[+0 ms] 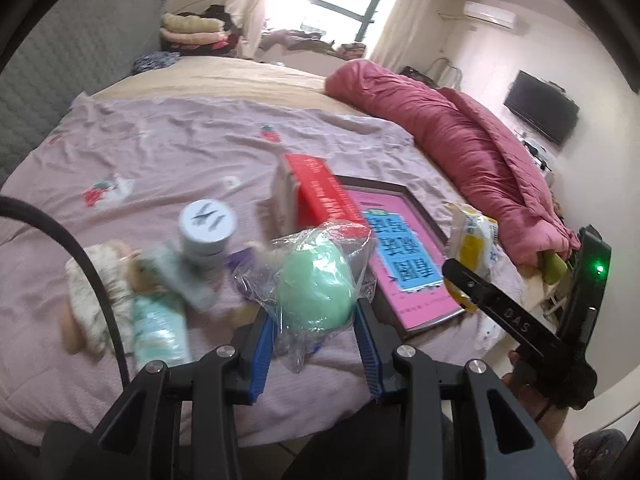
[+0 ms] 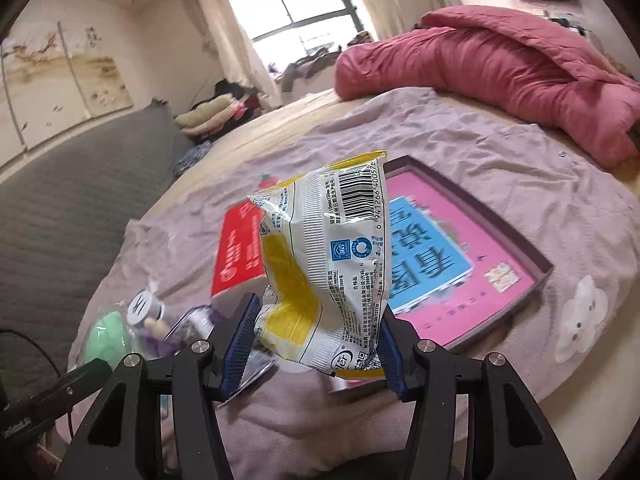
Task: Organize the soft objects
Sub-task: 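Carry the snack bag and green ball over the pink tray with both grippers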
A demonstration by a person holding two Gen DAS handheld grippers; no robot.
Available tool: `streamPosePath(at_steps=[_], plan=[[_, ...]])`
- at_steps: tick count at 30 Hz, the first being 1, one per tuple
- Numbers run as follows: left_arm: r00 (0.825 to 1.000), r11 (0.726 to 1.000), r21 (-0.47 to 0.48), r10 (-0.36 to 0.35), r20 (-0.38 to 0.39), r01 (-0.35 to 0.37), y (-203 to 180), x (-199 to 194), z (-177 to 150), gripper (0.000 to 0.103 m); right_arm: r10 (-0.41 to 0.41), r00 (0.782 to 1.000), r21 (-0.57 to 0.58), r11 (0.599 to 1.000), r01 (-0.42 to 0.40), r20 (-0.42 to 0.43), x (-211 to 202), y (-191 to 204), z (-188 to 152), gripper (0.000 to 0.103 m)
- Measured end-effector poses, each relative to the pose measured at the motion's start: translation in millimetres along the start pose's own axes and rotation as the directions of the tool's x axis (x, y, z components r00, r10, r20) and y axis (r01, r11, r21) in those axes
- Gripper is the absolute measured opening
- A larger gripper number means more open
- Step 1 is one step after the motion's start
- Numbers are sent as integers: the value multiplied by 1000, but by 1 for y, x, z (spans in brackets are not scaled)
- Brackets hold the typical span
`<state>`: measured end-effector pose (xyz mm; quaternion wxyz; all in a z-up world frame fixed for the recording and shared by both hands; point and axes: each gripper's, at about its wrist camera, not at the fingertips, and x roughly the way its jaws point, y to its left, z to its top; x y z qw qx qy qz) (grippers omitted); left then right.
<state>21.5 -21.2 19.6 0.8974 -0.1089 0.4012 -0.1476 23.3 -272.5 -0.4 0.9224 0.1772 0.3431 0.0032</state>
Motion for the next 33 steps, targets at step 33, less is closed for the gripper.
streamPosePath(at_steps=[33], plan=[[974, 970, 225, -44, -222, 96, -156, 168, 16, 39, -150, 983, 151, 979, 133, 105, -5, -109, 31, 57]])
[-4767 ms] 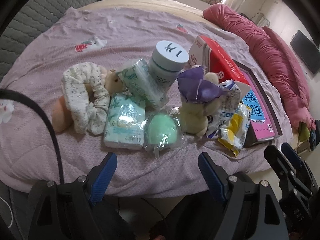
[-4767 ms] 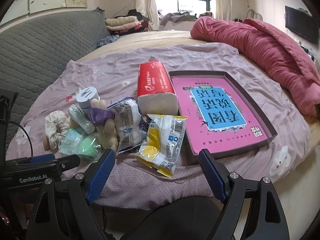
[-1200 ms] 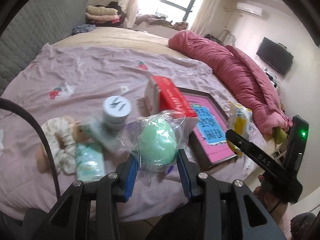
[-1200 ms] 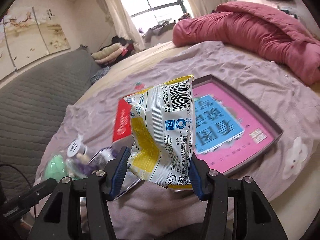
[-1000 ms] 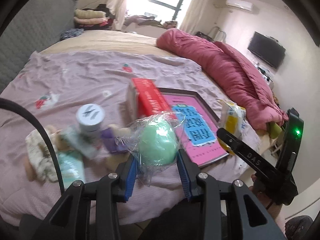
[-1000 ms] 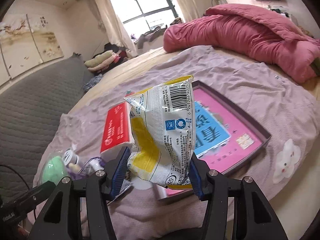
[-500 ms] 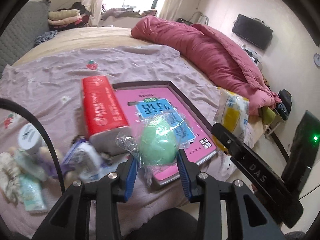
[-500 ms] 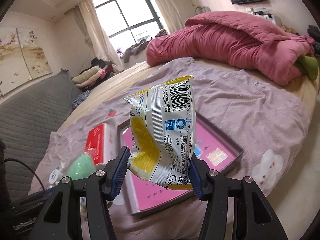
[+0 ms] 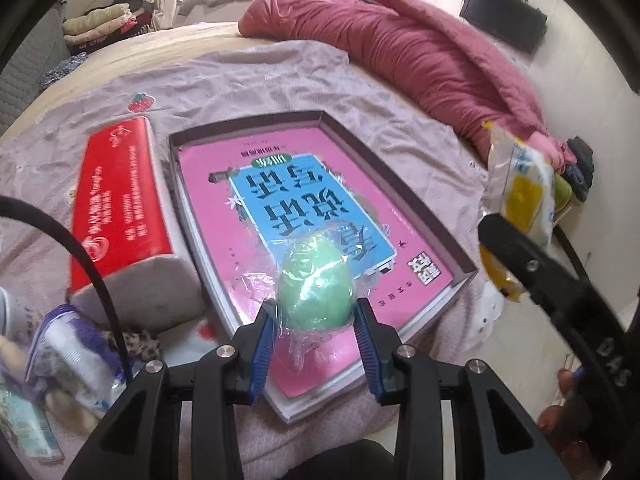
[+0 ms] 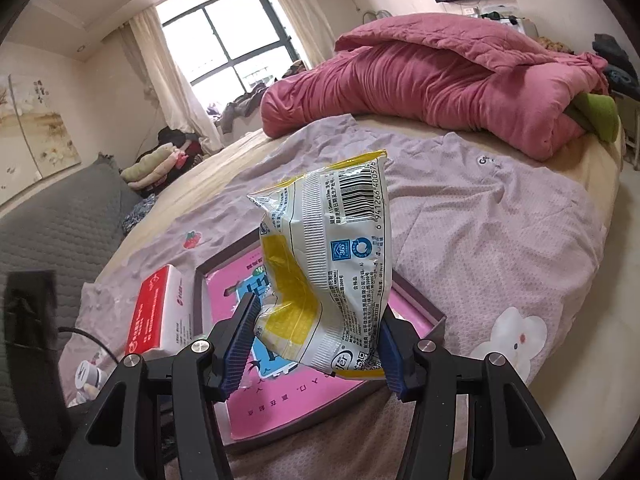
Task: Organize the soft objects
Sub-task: 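Carry the snack bag and green ball over the pink tray with both grippers, then open the right gripper onto the tray while the left gripper releases the green ball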
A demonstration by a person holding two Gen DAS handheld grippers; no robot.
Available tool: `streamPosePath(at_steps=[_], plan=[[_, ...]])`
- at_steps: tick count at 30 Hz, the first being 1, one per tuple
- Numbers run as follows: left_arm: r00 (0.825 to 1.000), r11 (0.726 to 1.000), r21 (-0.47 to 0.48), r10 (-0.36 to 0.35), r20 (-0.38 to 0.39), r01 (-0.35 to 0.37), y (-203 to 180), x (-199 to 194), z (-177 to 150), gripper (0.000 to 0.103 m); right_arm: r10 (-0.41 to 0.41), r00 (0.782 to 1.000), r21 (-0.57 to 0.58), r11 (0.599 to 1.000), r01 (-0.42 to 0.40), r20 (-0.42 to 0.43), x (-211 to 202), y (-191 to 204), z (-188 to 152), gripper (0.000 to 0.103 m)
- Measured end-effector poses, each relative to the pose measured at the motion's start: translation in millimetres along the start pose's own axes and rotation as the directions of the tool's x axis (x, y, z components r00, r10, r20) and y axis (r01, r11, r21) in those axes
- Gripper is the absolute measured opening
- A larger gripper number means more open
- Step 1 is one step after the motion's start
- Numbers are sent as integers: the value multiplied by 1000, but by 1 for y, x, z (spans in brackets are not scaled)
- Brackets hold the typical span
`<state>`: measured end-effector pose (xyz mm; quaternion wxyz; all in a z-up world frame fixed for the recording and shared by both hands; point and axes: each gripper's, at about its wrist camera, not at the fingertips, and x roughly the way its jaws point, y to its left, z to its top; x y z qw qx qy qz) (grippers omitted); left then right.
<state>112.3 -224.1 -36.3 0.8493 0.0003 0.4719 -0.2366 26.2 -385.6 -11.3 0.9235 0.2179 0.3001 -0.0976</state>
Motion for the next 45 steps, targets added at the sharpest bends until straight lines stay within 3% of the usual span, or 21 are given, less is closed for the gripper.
streamPosePath(at_steps=[15, 28, 37, 45], plan=[[995, 999, 38, 8, -98, -4, -3, 41, -16, 39, -40, 992, -29, 999, 37, -117, 48, -7, -5, 57], [993, 999, 48, 6, -118, -1, -4, 43, -20, 39, -149, 957, -160, 981, 112, -248, 95, -3, -18, 58], [993, 999, 48, 8, -118, -3, -3, 41, -22, 39, -211, 951, -231, 960, 157, -228, 103, 1, -20, 60], [994, 999, 47, 9, -110, -4, -2, 41, -23, 39, -191, 957, -222, 965, 142, -217, 98, 0, -21, 64]])
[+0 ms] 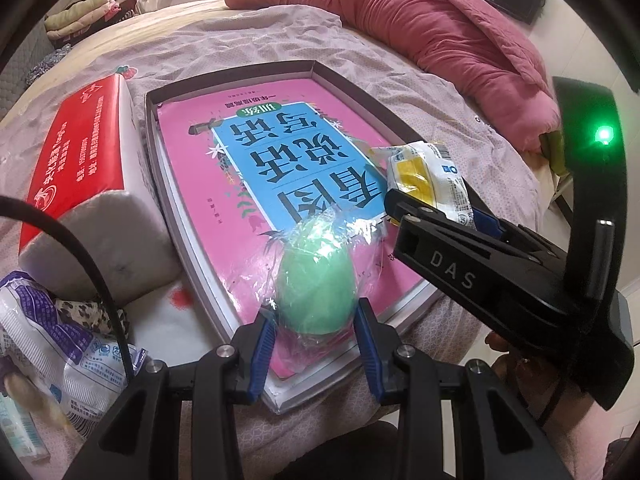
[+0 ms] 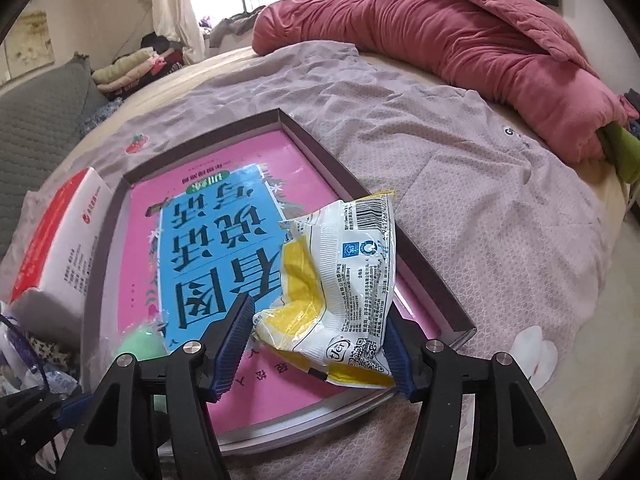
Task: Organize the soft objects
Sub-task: 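Open the right gripper onto the tray while the left gripper releases the green ball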
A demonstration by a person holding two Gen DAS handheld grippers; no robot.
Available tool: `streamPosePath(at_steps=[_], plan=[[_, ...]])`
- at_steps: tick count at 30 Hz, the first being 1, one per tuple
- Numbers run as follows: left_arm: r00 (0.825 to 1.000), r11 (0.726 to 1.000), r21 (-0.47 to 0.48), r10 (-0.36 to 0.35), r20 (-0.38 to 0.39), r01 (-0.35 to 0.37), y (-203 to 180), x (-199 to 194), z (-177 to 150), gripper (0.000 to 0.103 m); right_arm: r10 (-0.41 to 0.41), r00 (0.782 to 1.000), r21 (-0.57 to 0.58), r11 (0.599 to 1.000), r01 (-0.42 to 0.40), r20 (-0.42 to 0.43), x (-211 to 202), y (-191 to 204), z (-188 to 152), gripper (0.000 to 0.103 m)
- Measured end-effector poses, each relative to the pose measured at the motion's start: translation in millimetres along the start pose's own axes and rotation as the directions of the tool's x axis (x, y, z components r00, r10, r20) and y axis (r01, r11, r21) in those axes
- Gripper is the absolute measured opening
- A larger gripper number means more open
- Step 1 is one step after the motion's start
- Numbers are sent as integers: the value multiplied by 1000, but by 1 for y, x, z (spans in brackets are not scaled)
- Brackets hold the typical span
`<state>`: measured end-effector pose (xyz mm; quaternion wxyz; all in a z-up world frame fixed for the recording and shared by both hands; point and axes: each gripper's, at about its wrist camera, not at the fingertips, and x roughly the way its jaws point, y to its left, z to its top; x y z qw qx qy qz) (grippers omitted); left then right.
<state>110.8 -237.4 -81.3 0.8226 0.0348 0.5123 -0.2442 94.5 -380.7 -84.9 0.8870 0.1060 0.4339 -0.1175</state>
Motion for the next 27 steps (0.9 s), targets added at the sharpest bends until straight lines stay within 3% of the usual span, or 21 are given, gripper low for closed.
streamPosePath(at_steps=[12, 27], plan=[[1000, 1000, -9, -5, -5, 5, -1, 0, 2, 39, -16, 988, 97, 995, 1, 153, -42, -22, -5, 74], [999, 999, -16, -41, -15, 40, 1, -3, 6, 51, -61, 984, 157, 987, 34, 169, -57, -37, -9, 75]])
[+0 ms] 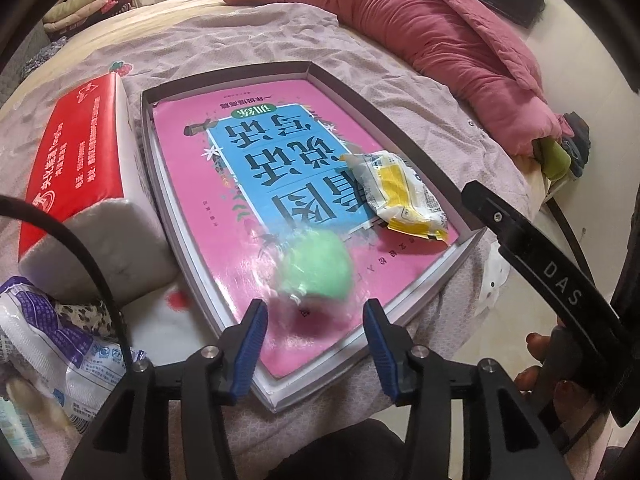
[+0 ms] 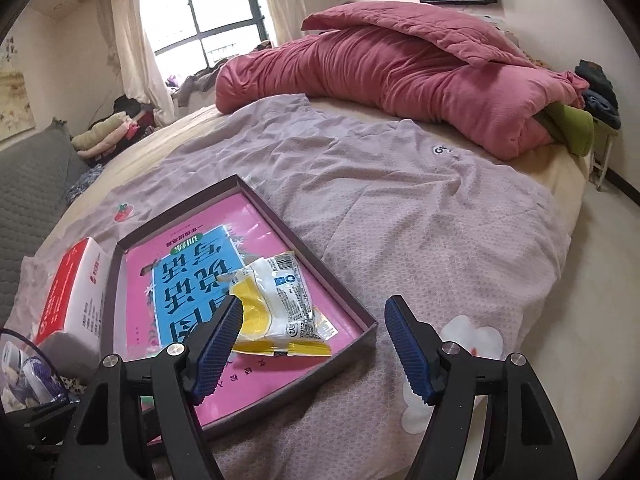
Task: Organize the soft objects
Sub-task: 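Open the right gripper onto the tray while the left gripper releases the green ball, then withdraw both grippers from the tray back toward the pile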
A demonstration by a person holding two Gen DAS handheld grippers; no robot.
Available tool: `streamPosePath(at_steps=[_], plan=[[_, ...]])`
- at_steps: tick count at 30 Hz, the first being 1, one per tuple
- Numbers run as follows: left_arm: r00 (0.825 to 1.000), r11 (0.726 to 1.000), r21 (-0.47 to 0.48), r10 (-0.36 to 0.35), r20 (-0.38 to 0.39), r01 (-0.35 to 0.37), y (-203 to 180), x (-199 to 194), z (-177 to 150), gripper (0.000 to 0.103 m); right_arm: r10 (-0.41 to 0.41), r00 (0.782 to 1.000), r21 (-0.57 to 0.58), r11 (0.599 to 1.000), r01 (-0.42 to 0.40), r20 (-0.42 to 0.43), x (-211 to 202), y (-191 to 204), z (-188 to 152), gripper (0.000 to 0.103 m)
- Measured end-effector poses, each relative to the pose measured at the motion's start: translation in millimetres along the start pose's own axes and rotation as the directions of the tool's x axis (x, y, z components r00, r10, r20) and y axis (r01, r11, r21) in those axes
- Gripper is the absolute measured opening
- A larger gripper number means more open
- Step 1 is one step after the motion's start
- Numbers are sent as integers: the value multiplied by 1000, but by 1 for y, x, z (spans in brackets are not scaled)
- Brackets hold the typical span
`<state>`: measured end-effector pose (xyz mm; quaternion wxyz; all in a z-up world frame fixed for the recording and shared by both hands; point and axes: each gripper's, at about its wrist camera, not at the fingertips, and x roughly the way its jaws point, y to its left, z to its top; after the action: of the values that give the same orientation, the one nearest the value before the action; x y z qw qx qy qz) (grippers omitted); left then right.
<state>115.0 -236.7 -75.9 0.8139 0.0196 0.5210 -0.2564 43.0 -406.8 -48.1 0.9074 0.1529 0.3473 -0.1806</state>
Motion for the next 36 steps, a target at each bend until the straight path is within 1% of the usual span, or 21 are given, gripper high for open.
streamPosePath(at_steps=[5, 8, 14, 17, 19, 27, 32, 36], plan=[[1000, 1000, 7, 8, 3, -8, -2, -3, 0, 52, 0, 1000, 0, 1000, 0, 7, -3, -1, 1, 75], [1000, 1000, 6, 12, 7, -12, -1, -5, -1, 56, 1, 1000, -3, 1000, -1, 14, -6, 0, 1, 75], [999, 1000, -2, -15, 37, 15, 0, -20, 0, 57, 3, 1000, -6, 1000, -3, 15, -7, 2, 2, 76], [998, 1000, 4, -12, 63, 12, -2, -30, 0, 61, -1, 1000, -6, 1000, 1, 14, -7, 2, 1, 76], [997, 1000, 3, -7, 75, 7, -3, -36, 0, 66, -3, 1000, -8, 1000, 3, 14, -9, 3, 1, 76], [994, 1000, -11, -15, 107, 16, 2, -57, -2, 67, -7, 999, -45, 999, 9, 45, -19, 10, 3, 77], [992, 999, -48, -10, 127, 16, 13, -70, -8, 67, 11, 998, -68, 998, -7, 54, -27, 23, 3, 77], [989, 998, -66, 9, 149, 1, 22, -82, -12, 67, 19, 997, -94, 995, -12, 73, -35, 33, 4, 77]])
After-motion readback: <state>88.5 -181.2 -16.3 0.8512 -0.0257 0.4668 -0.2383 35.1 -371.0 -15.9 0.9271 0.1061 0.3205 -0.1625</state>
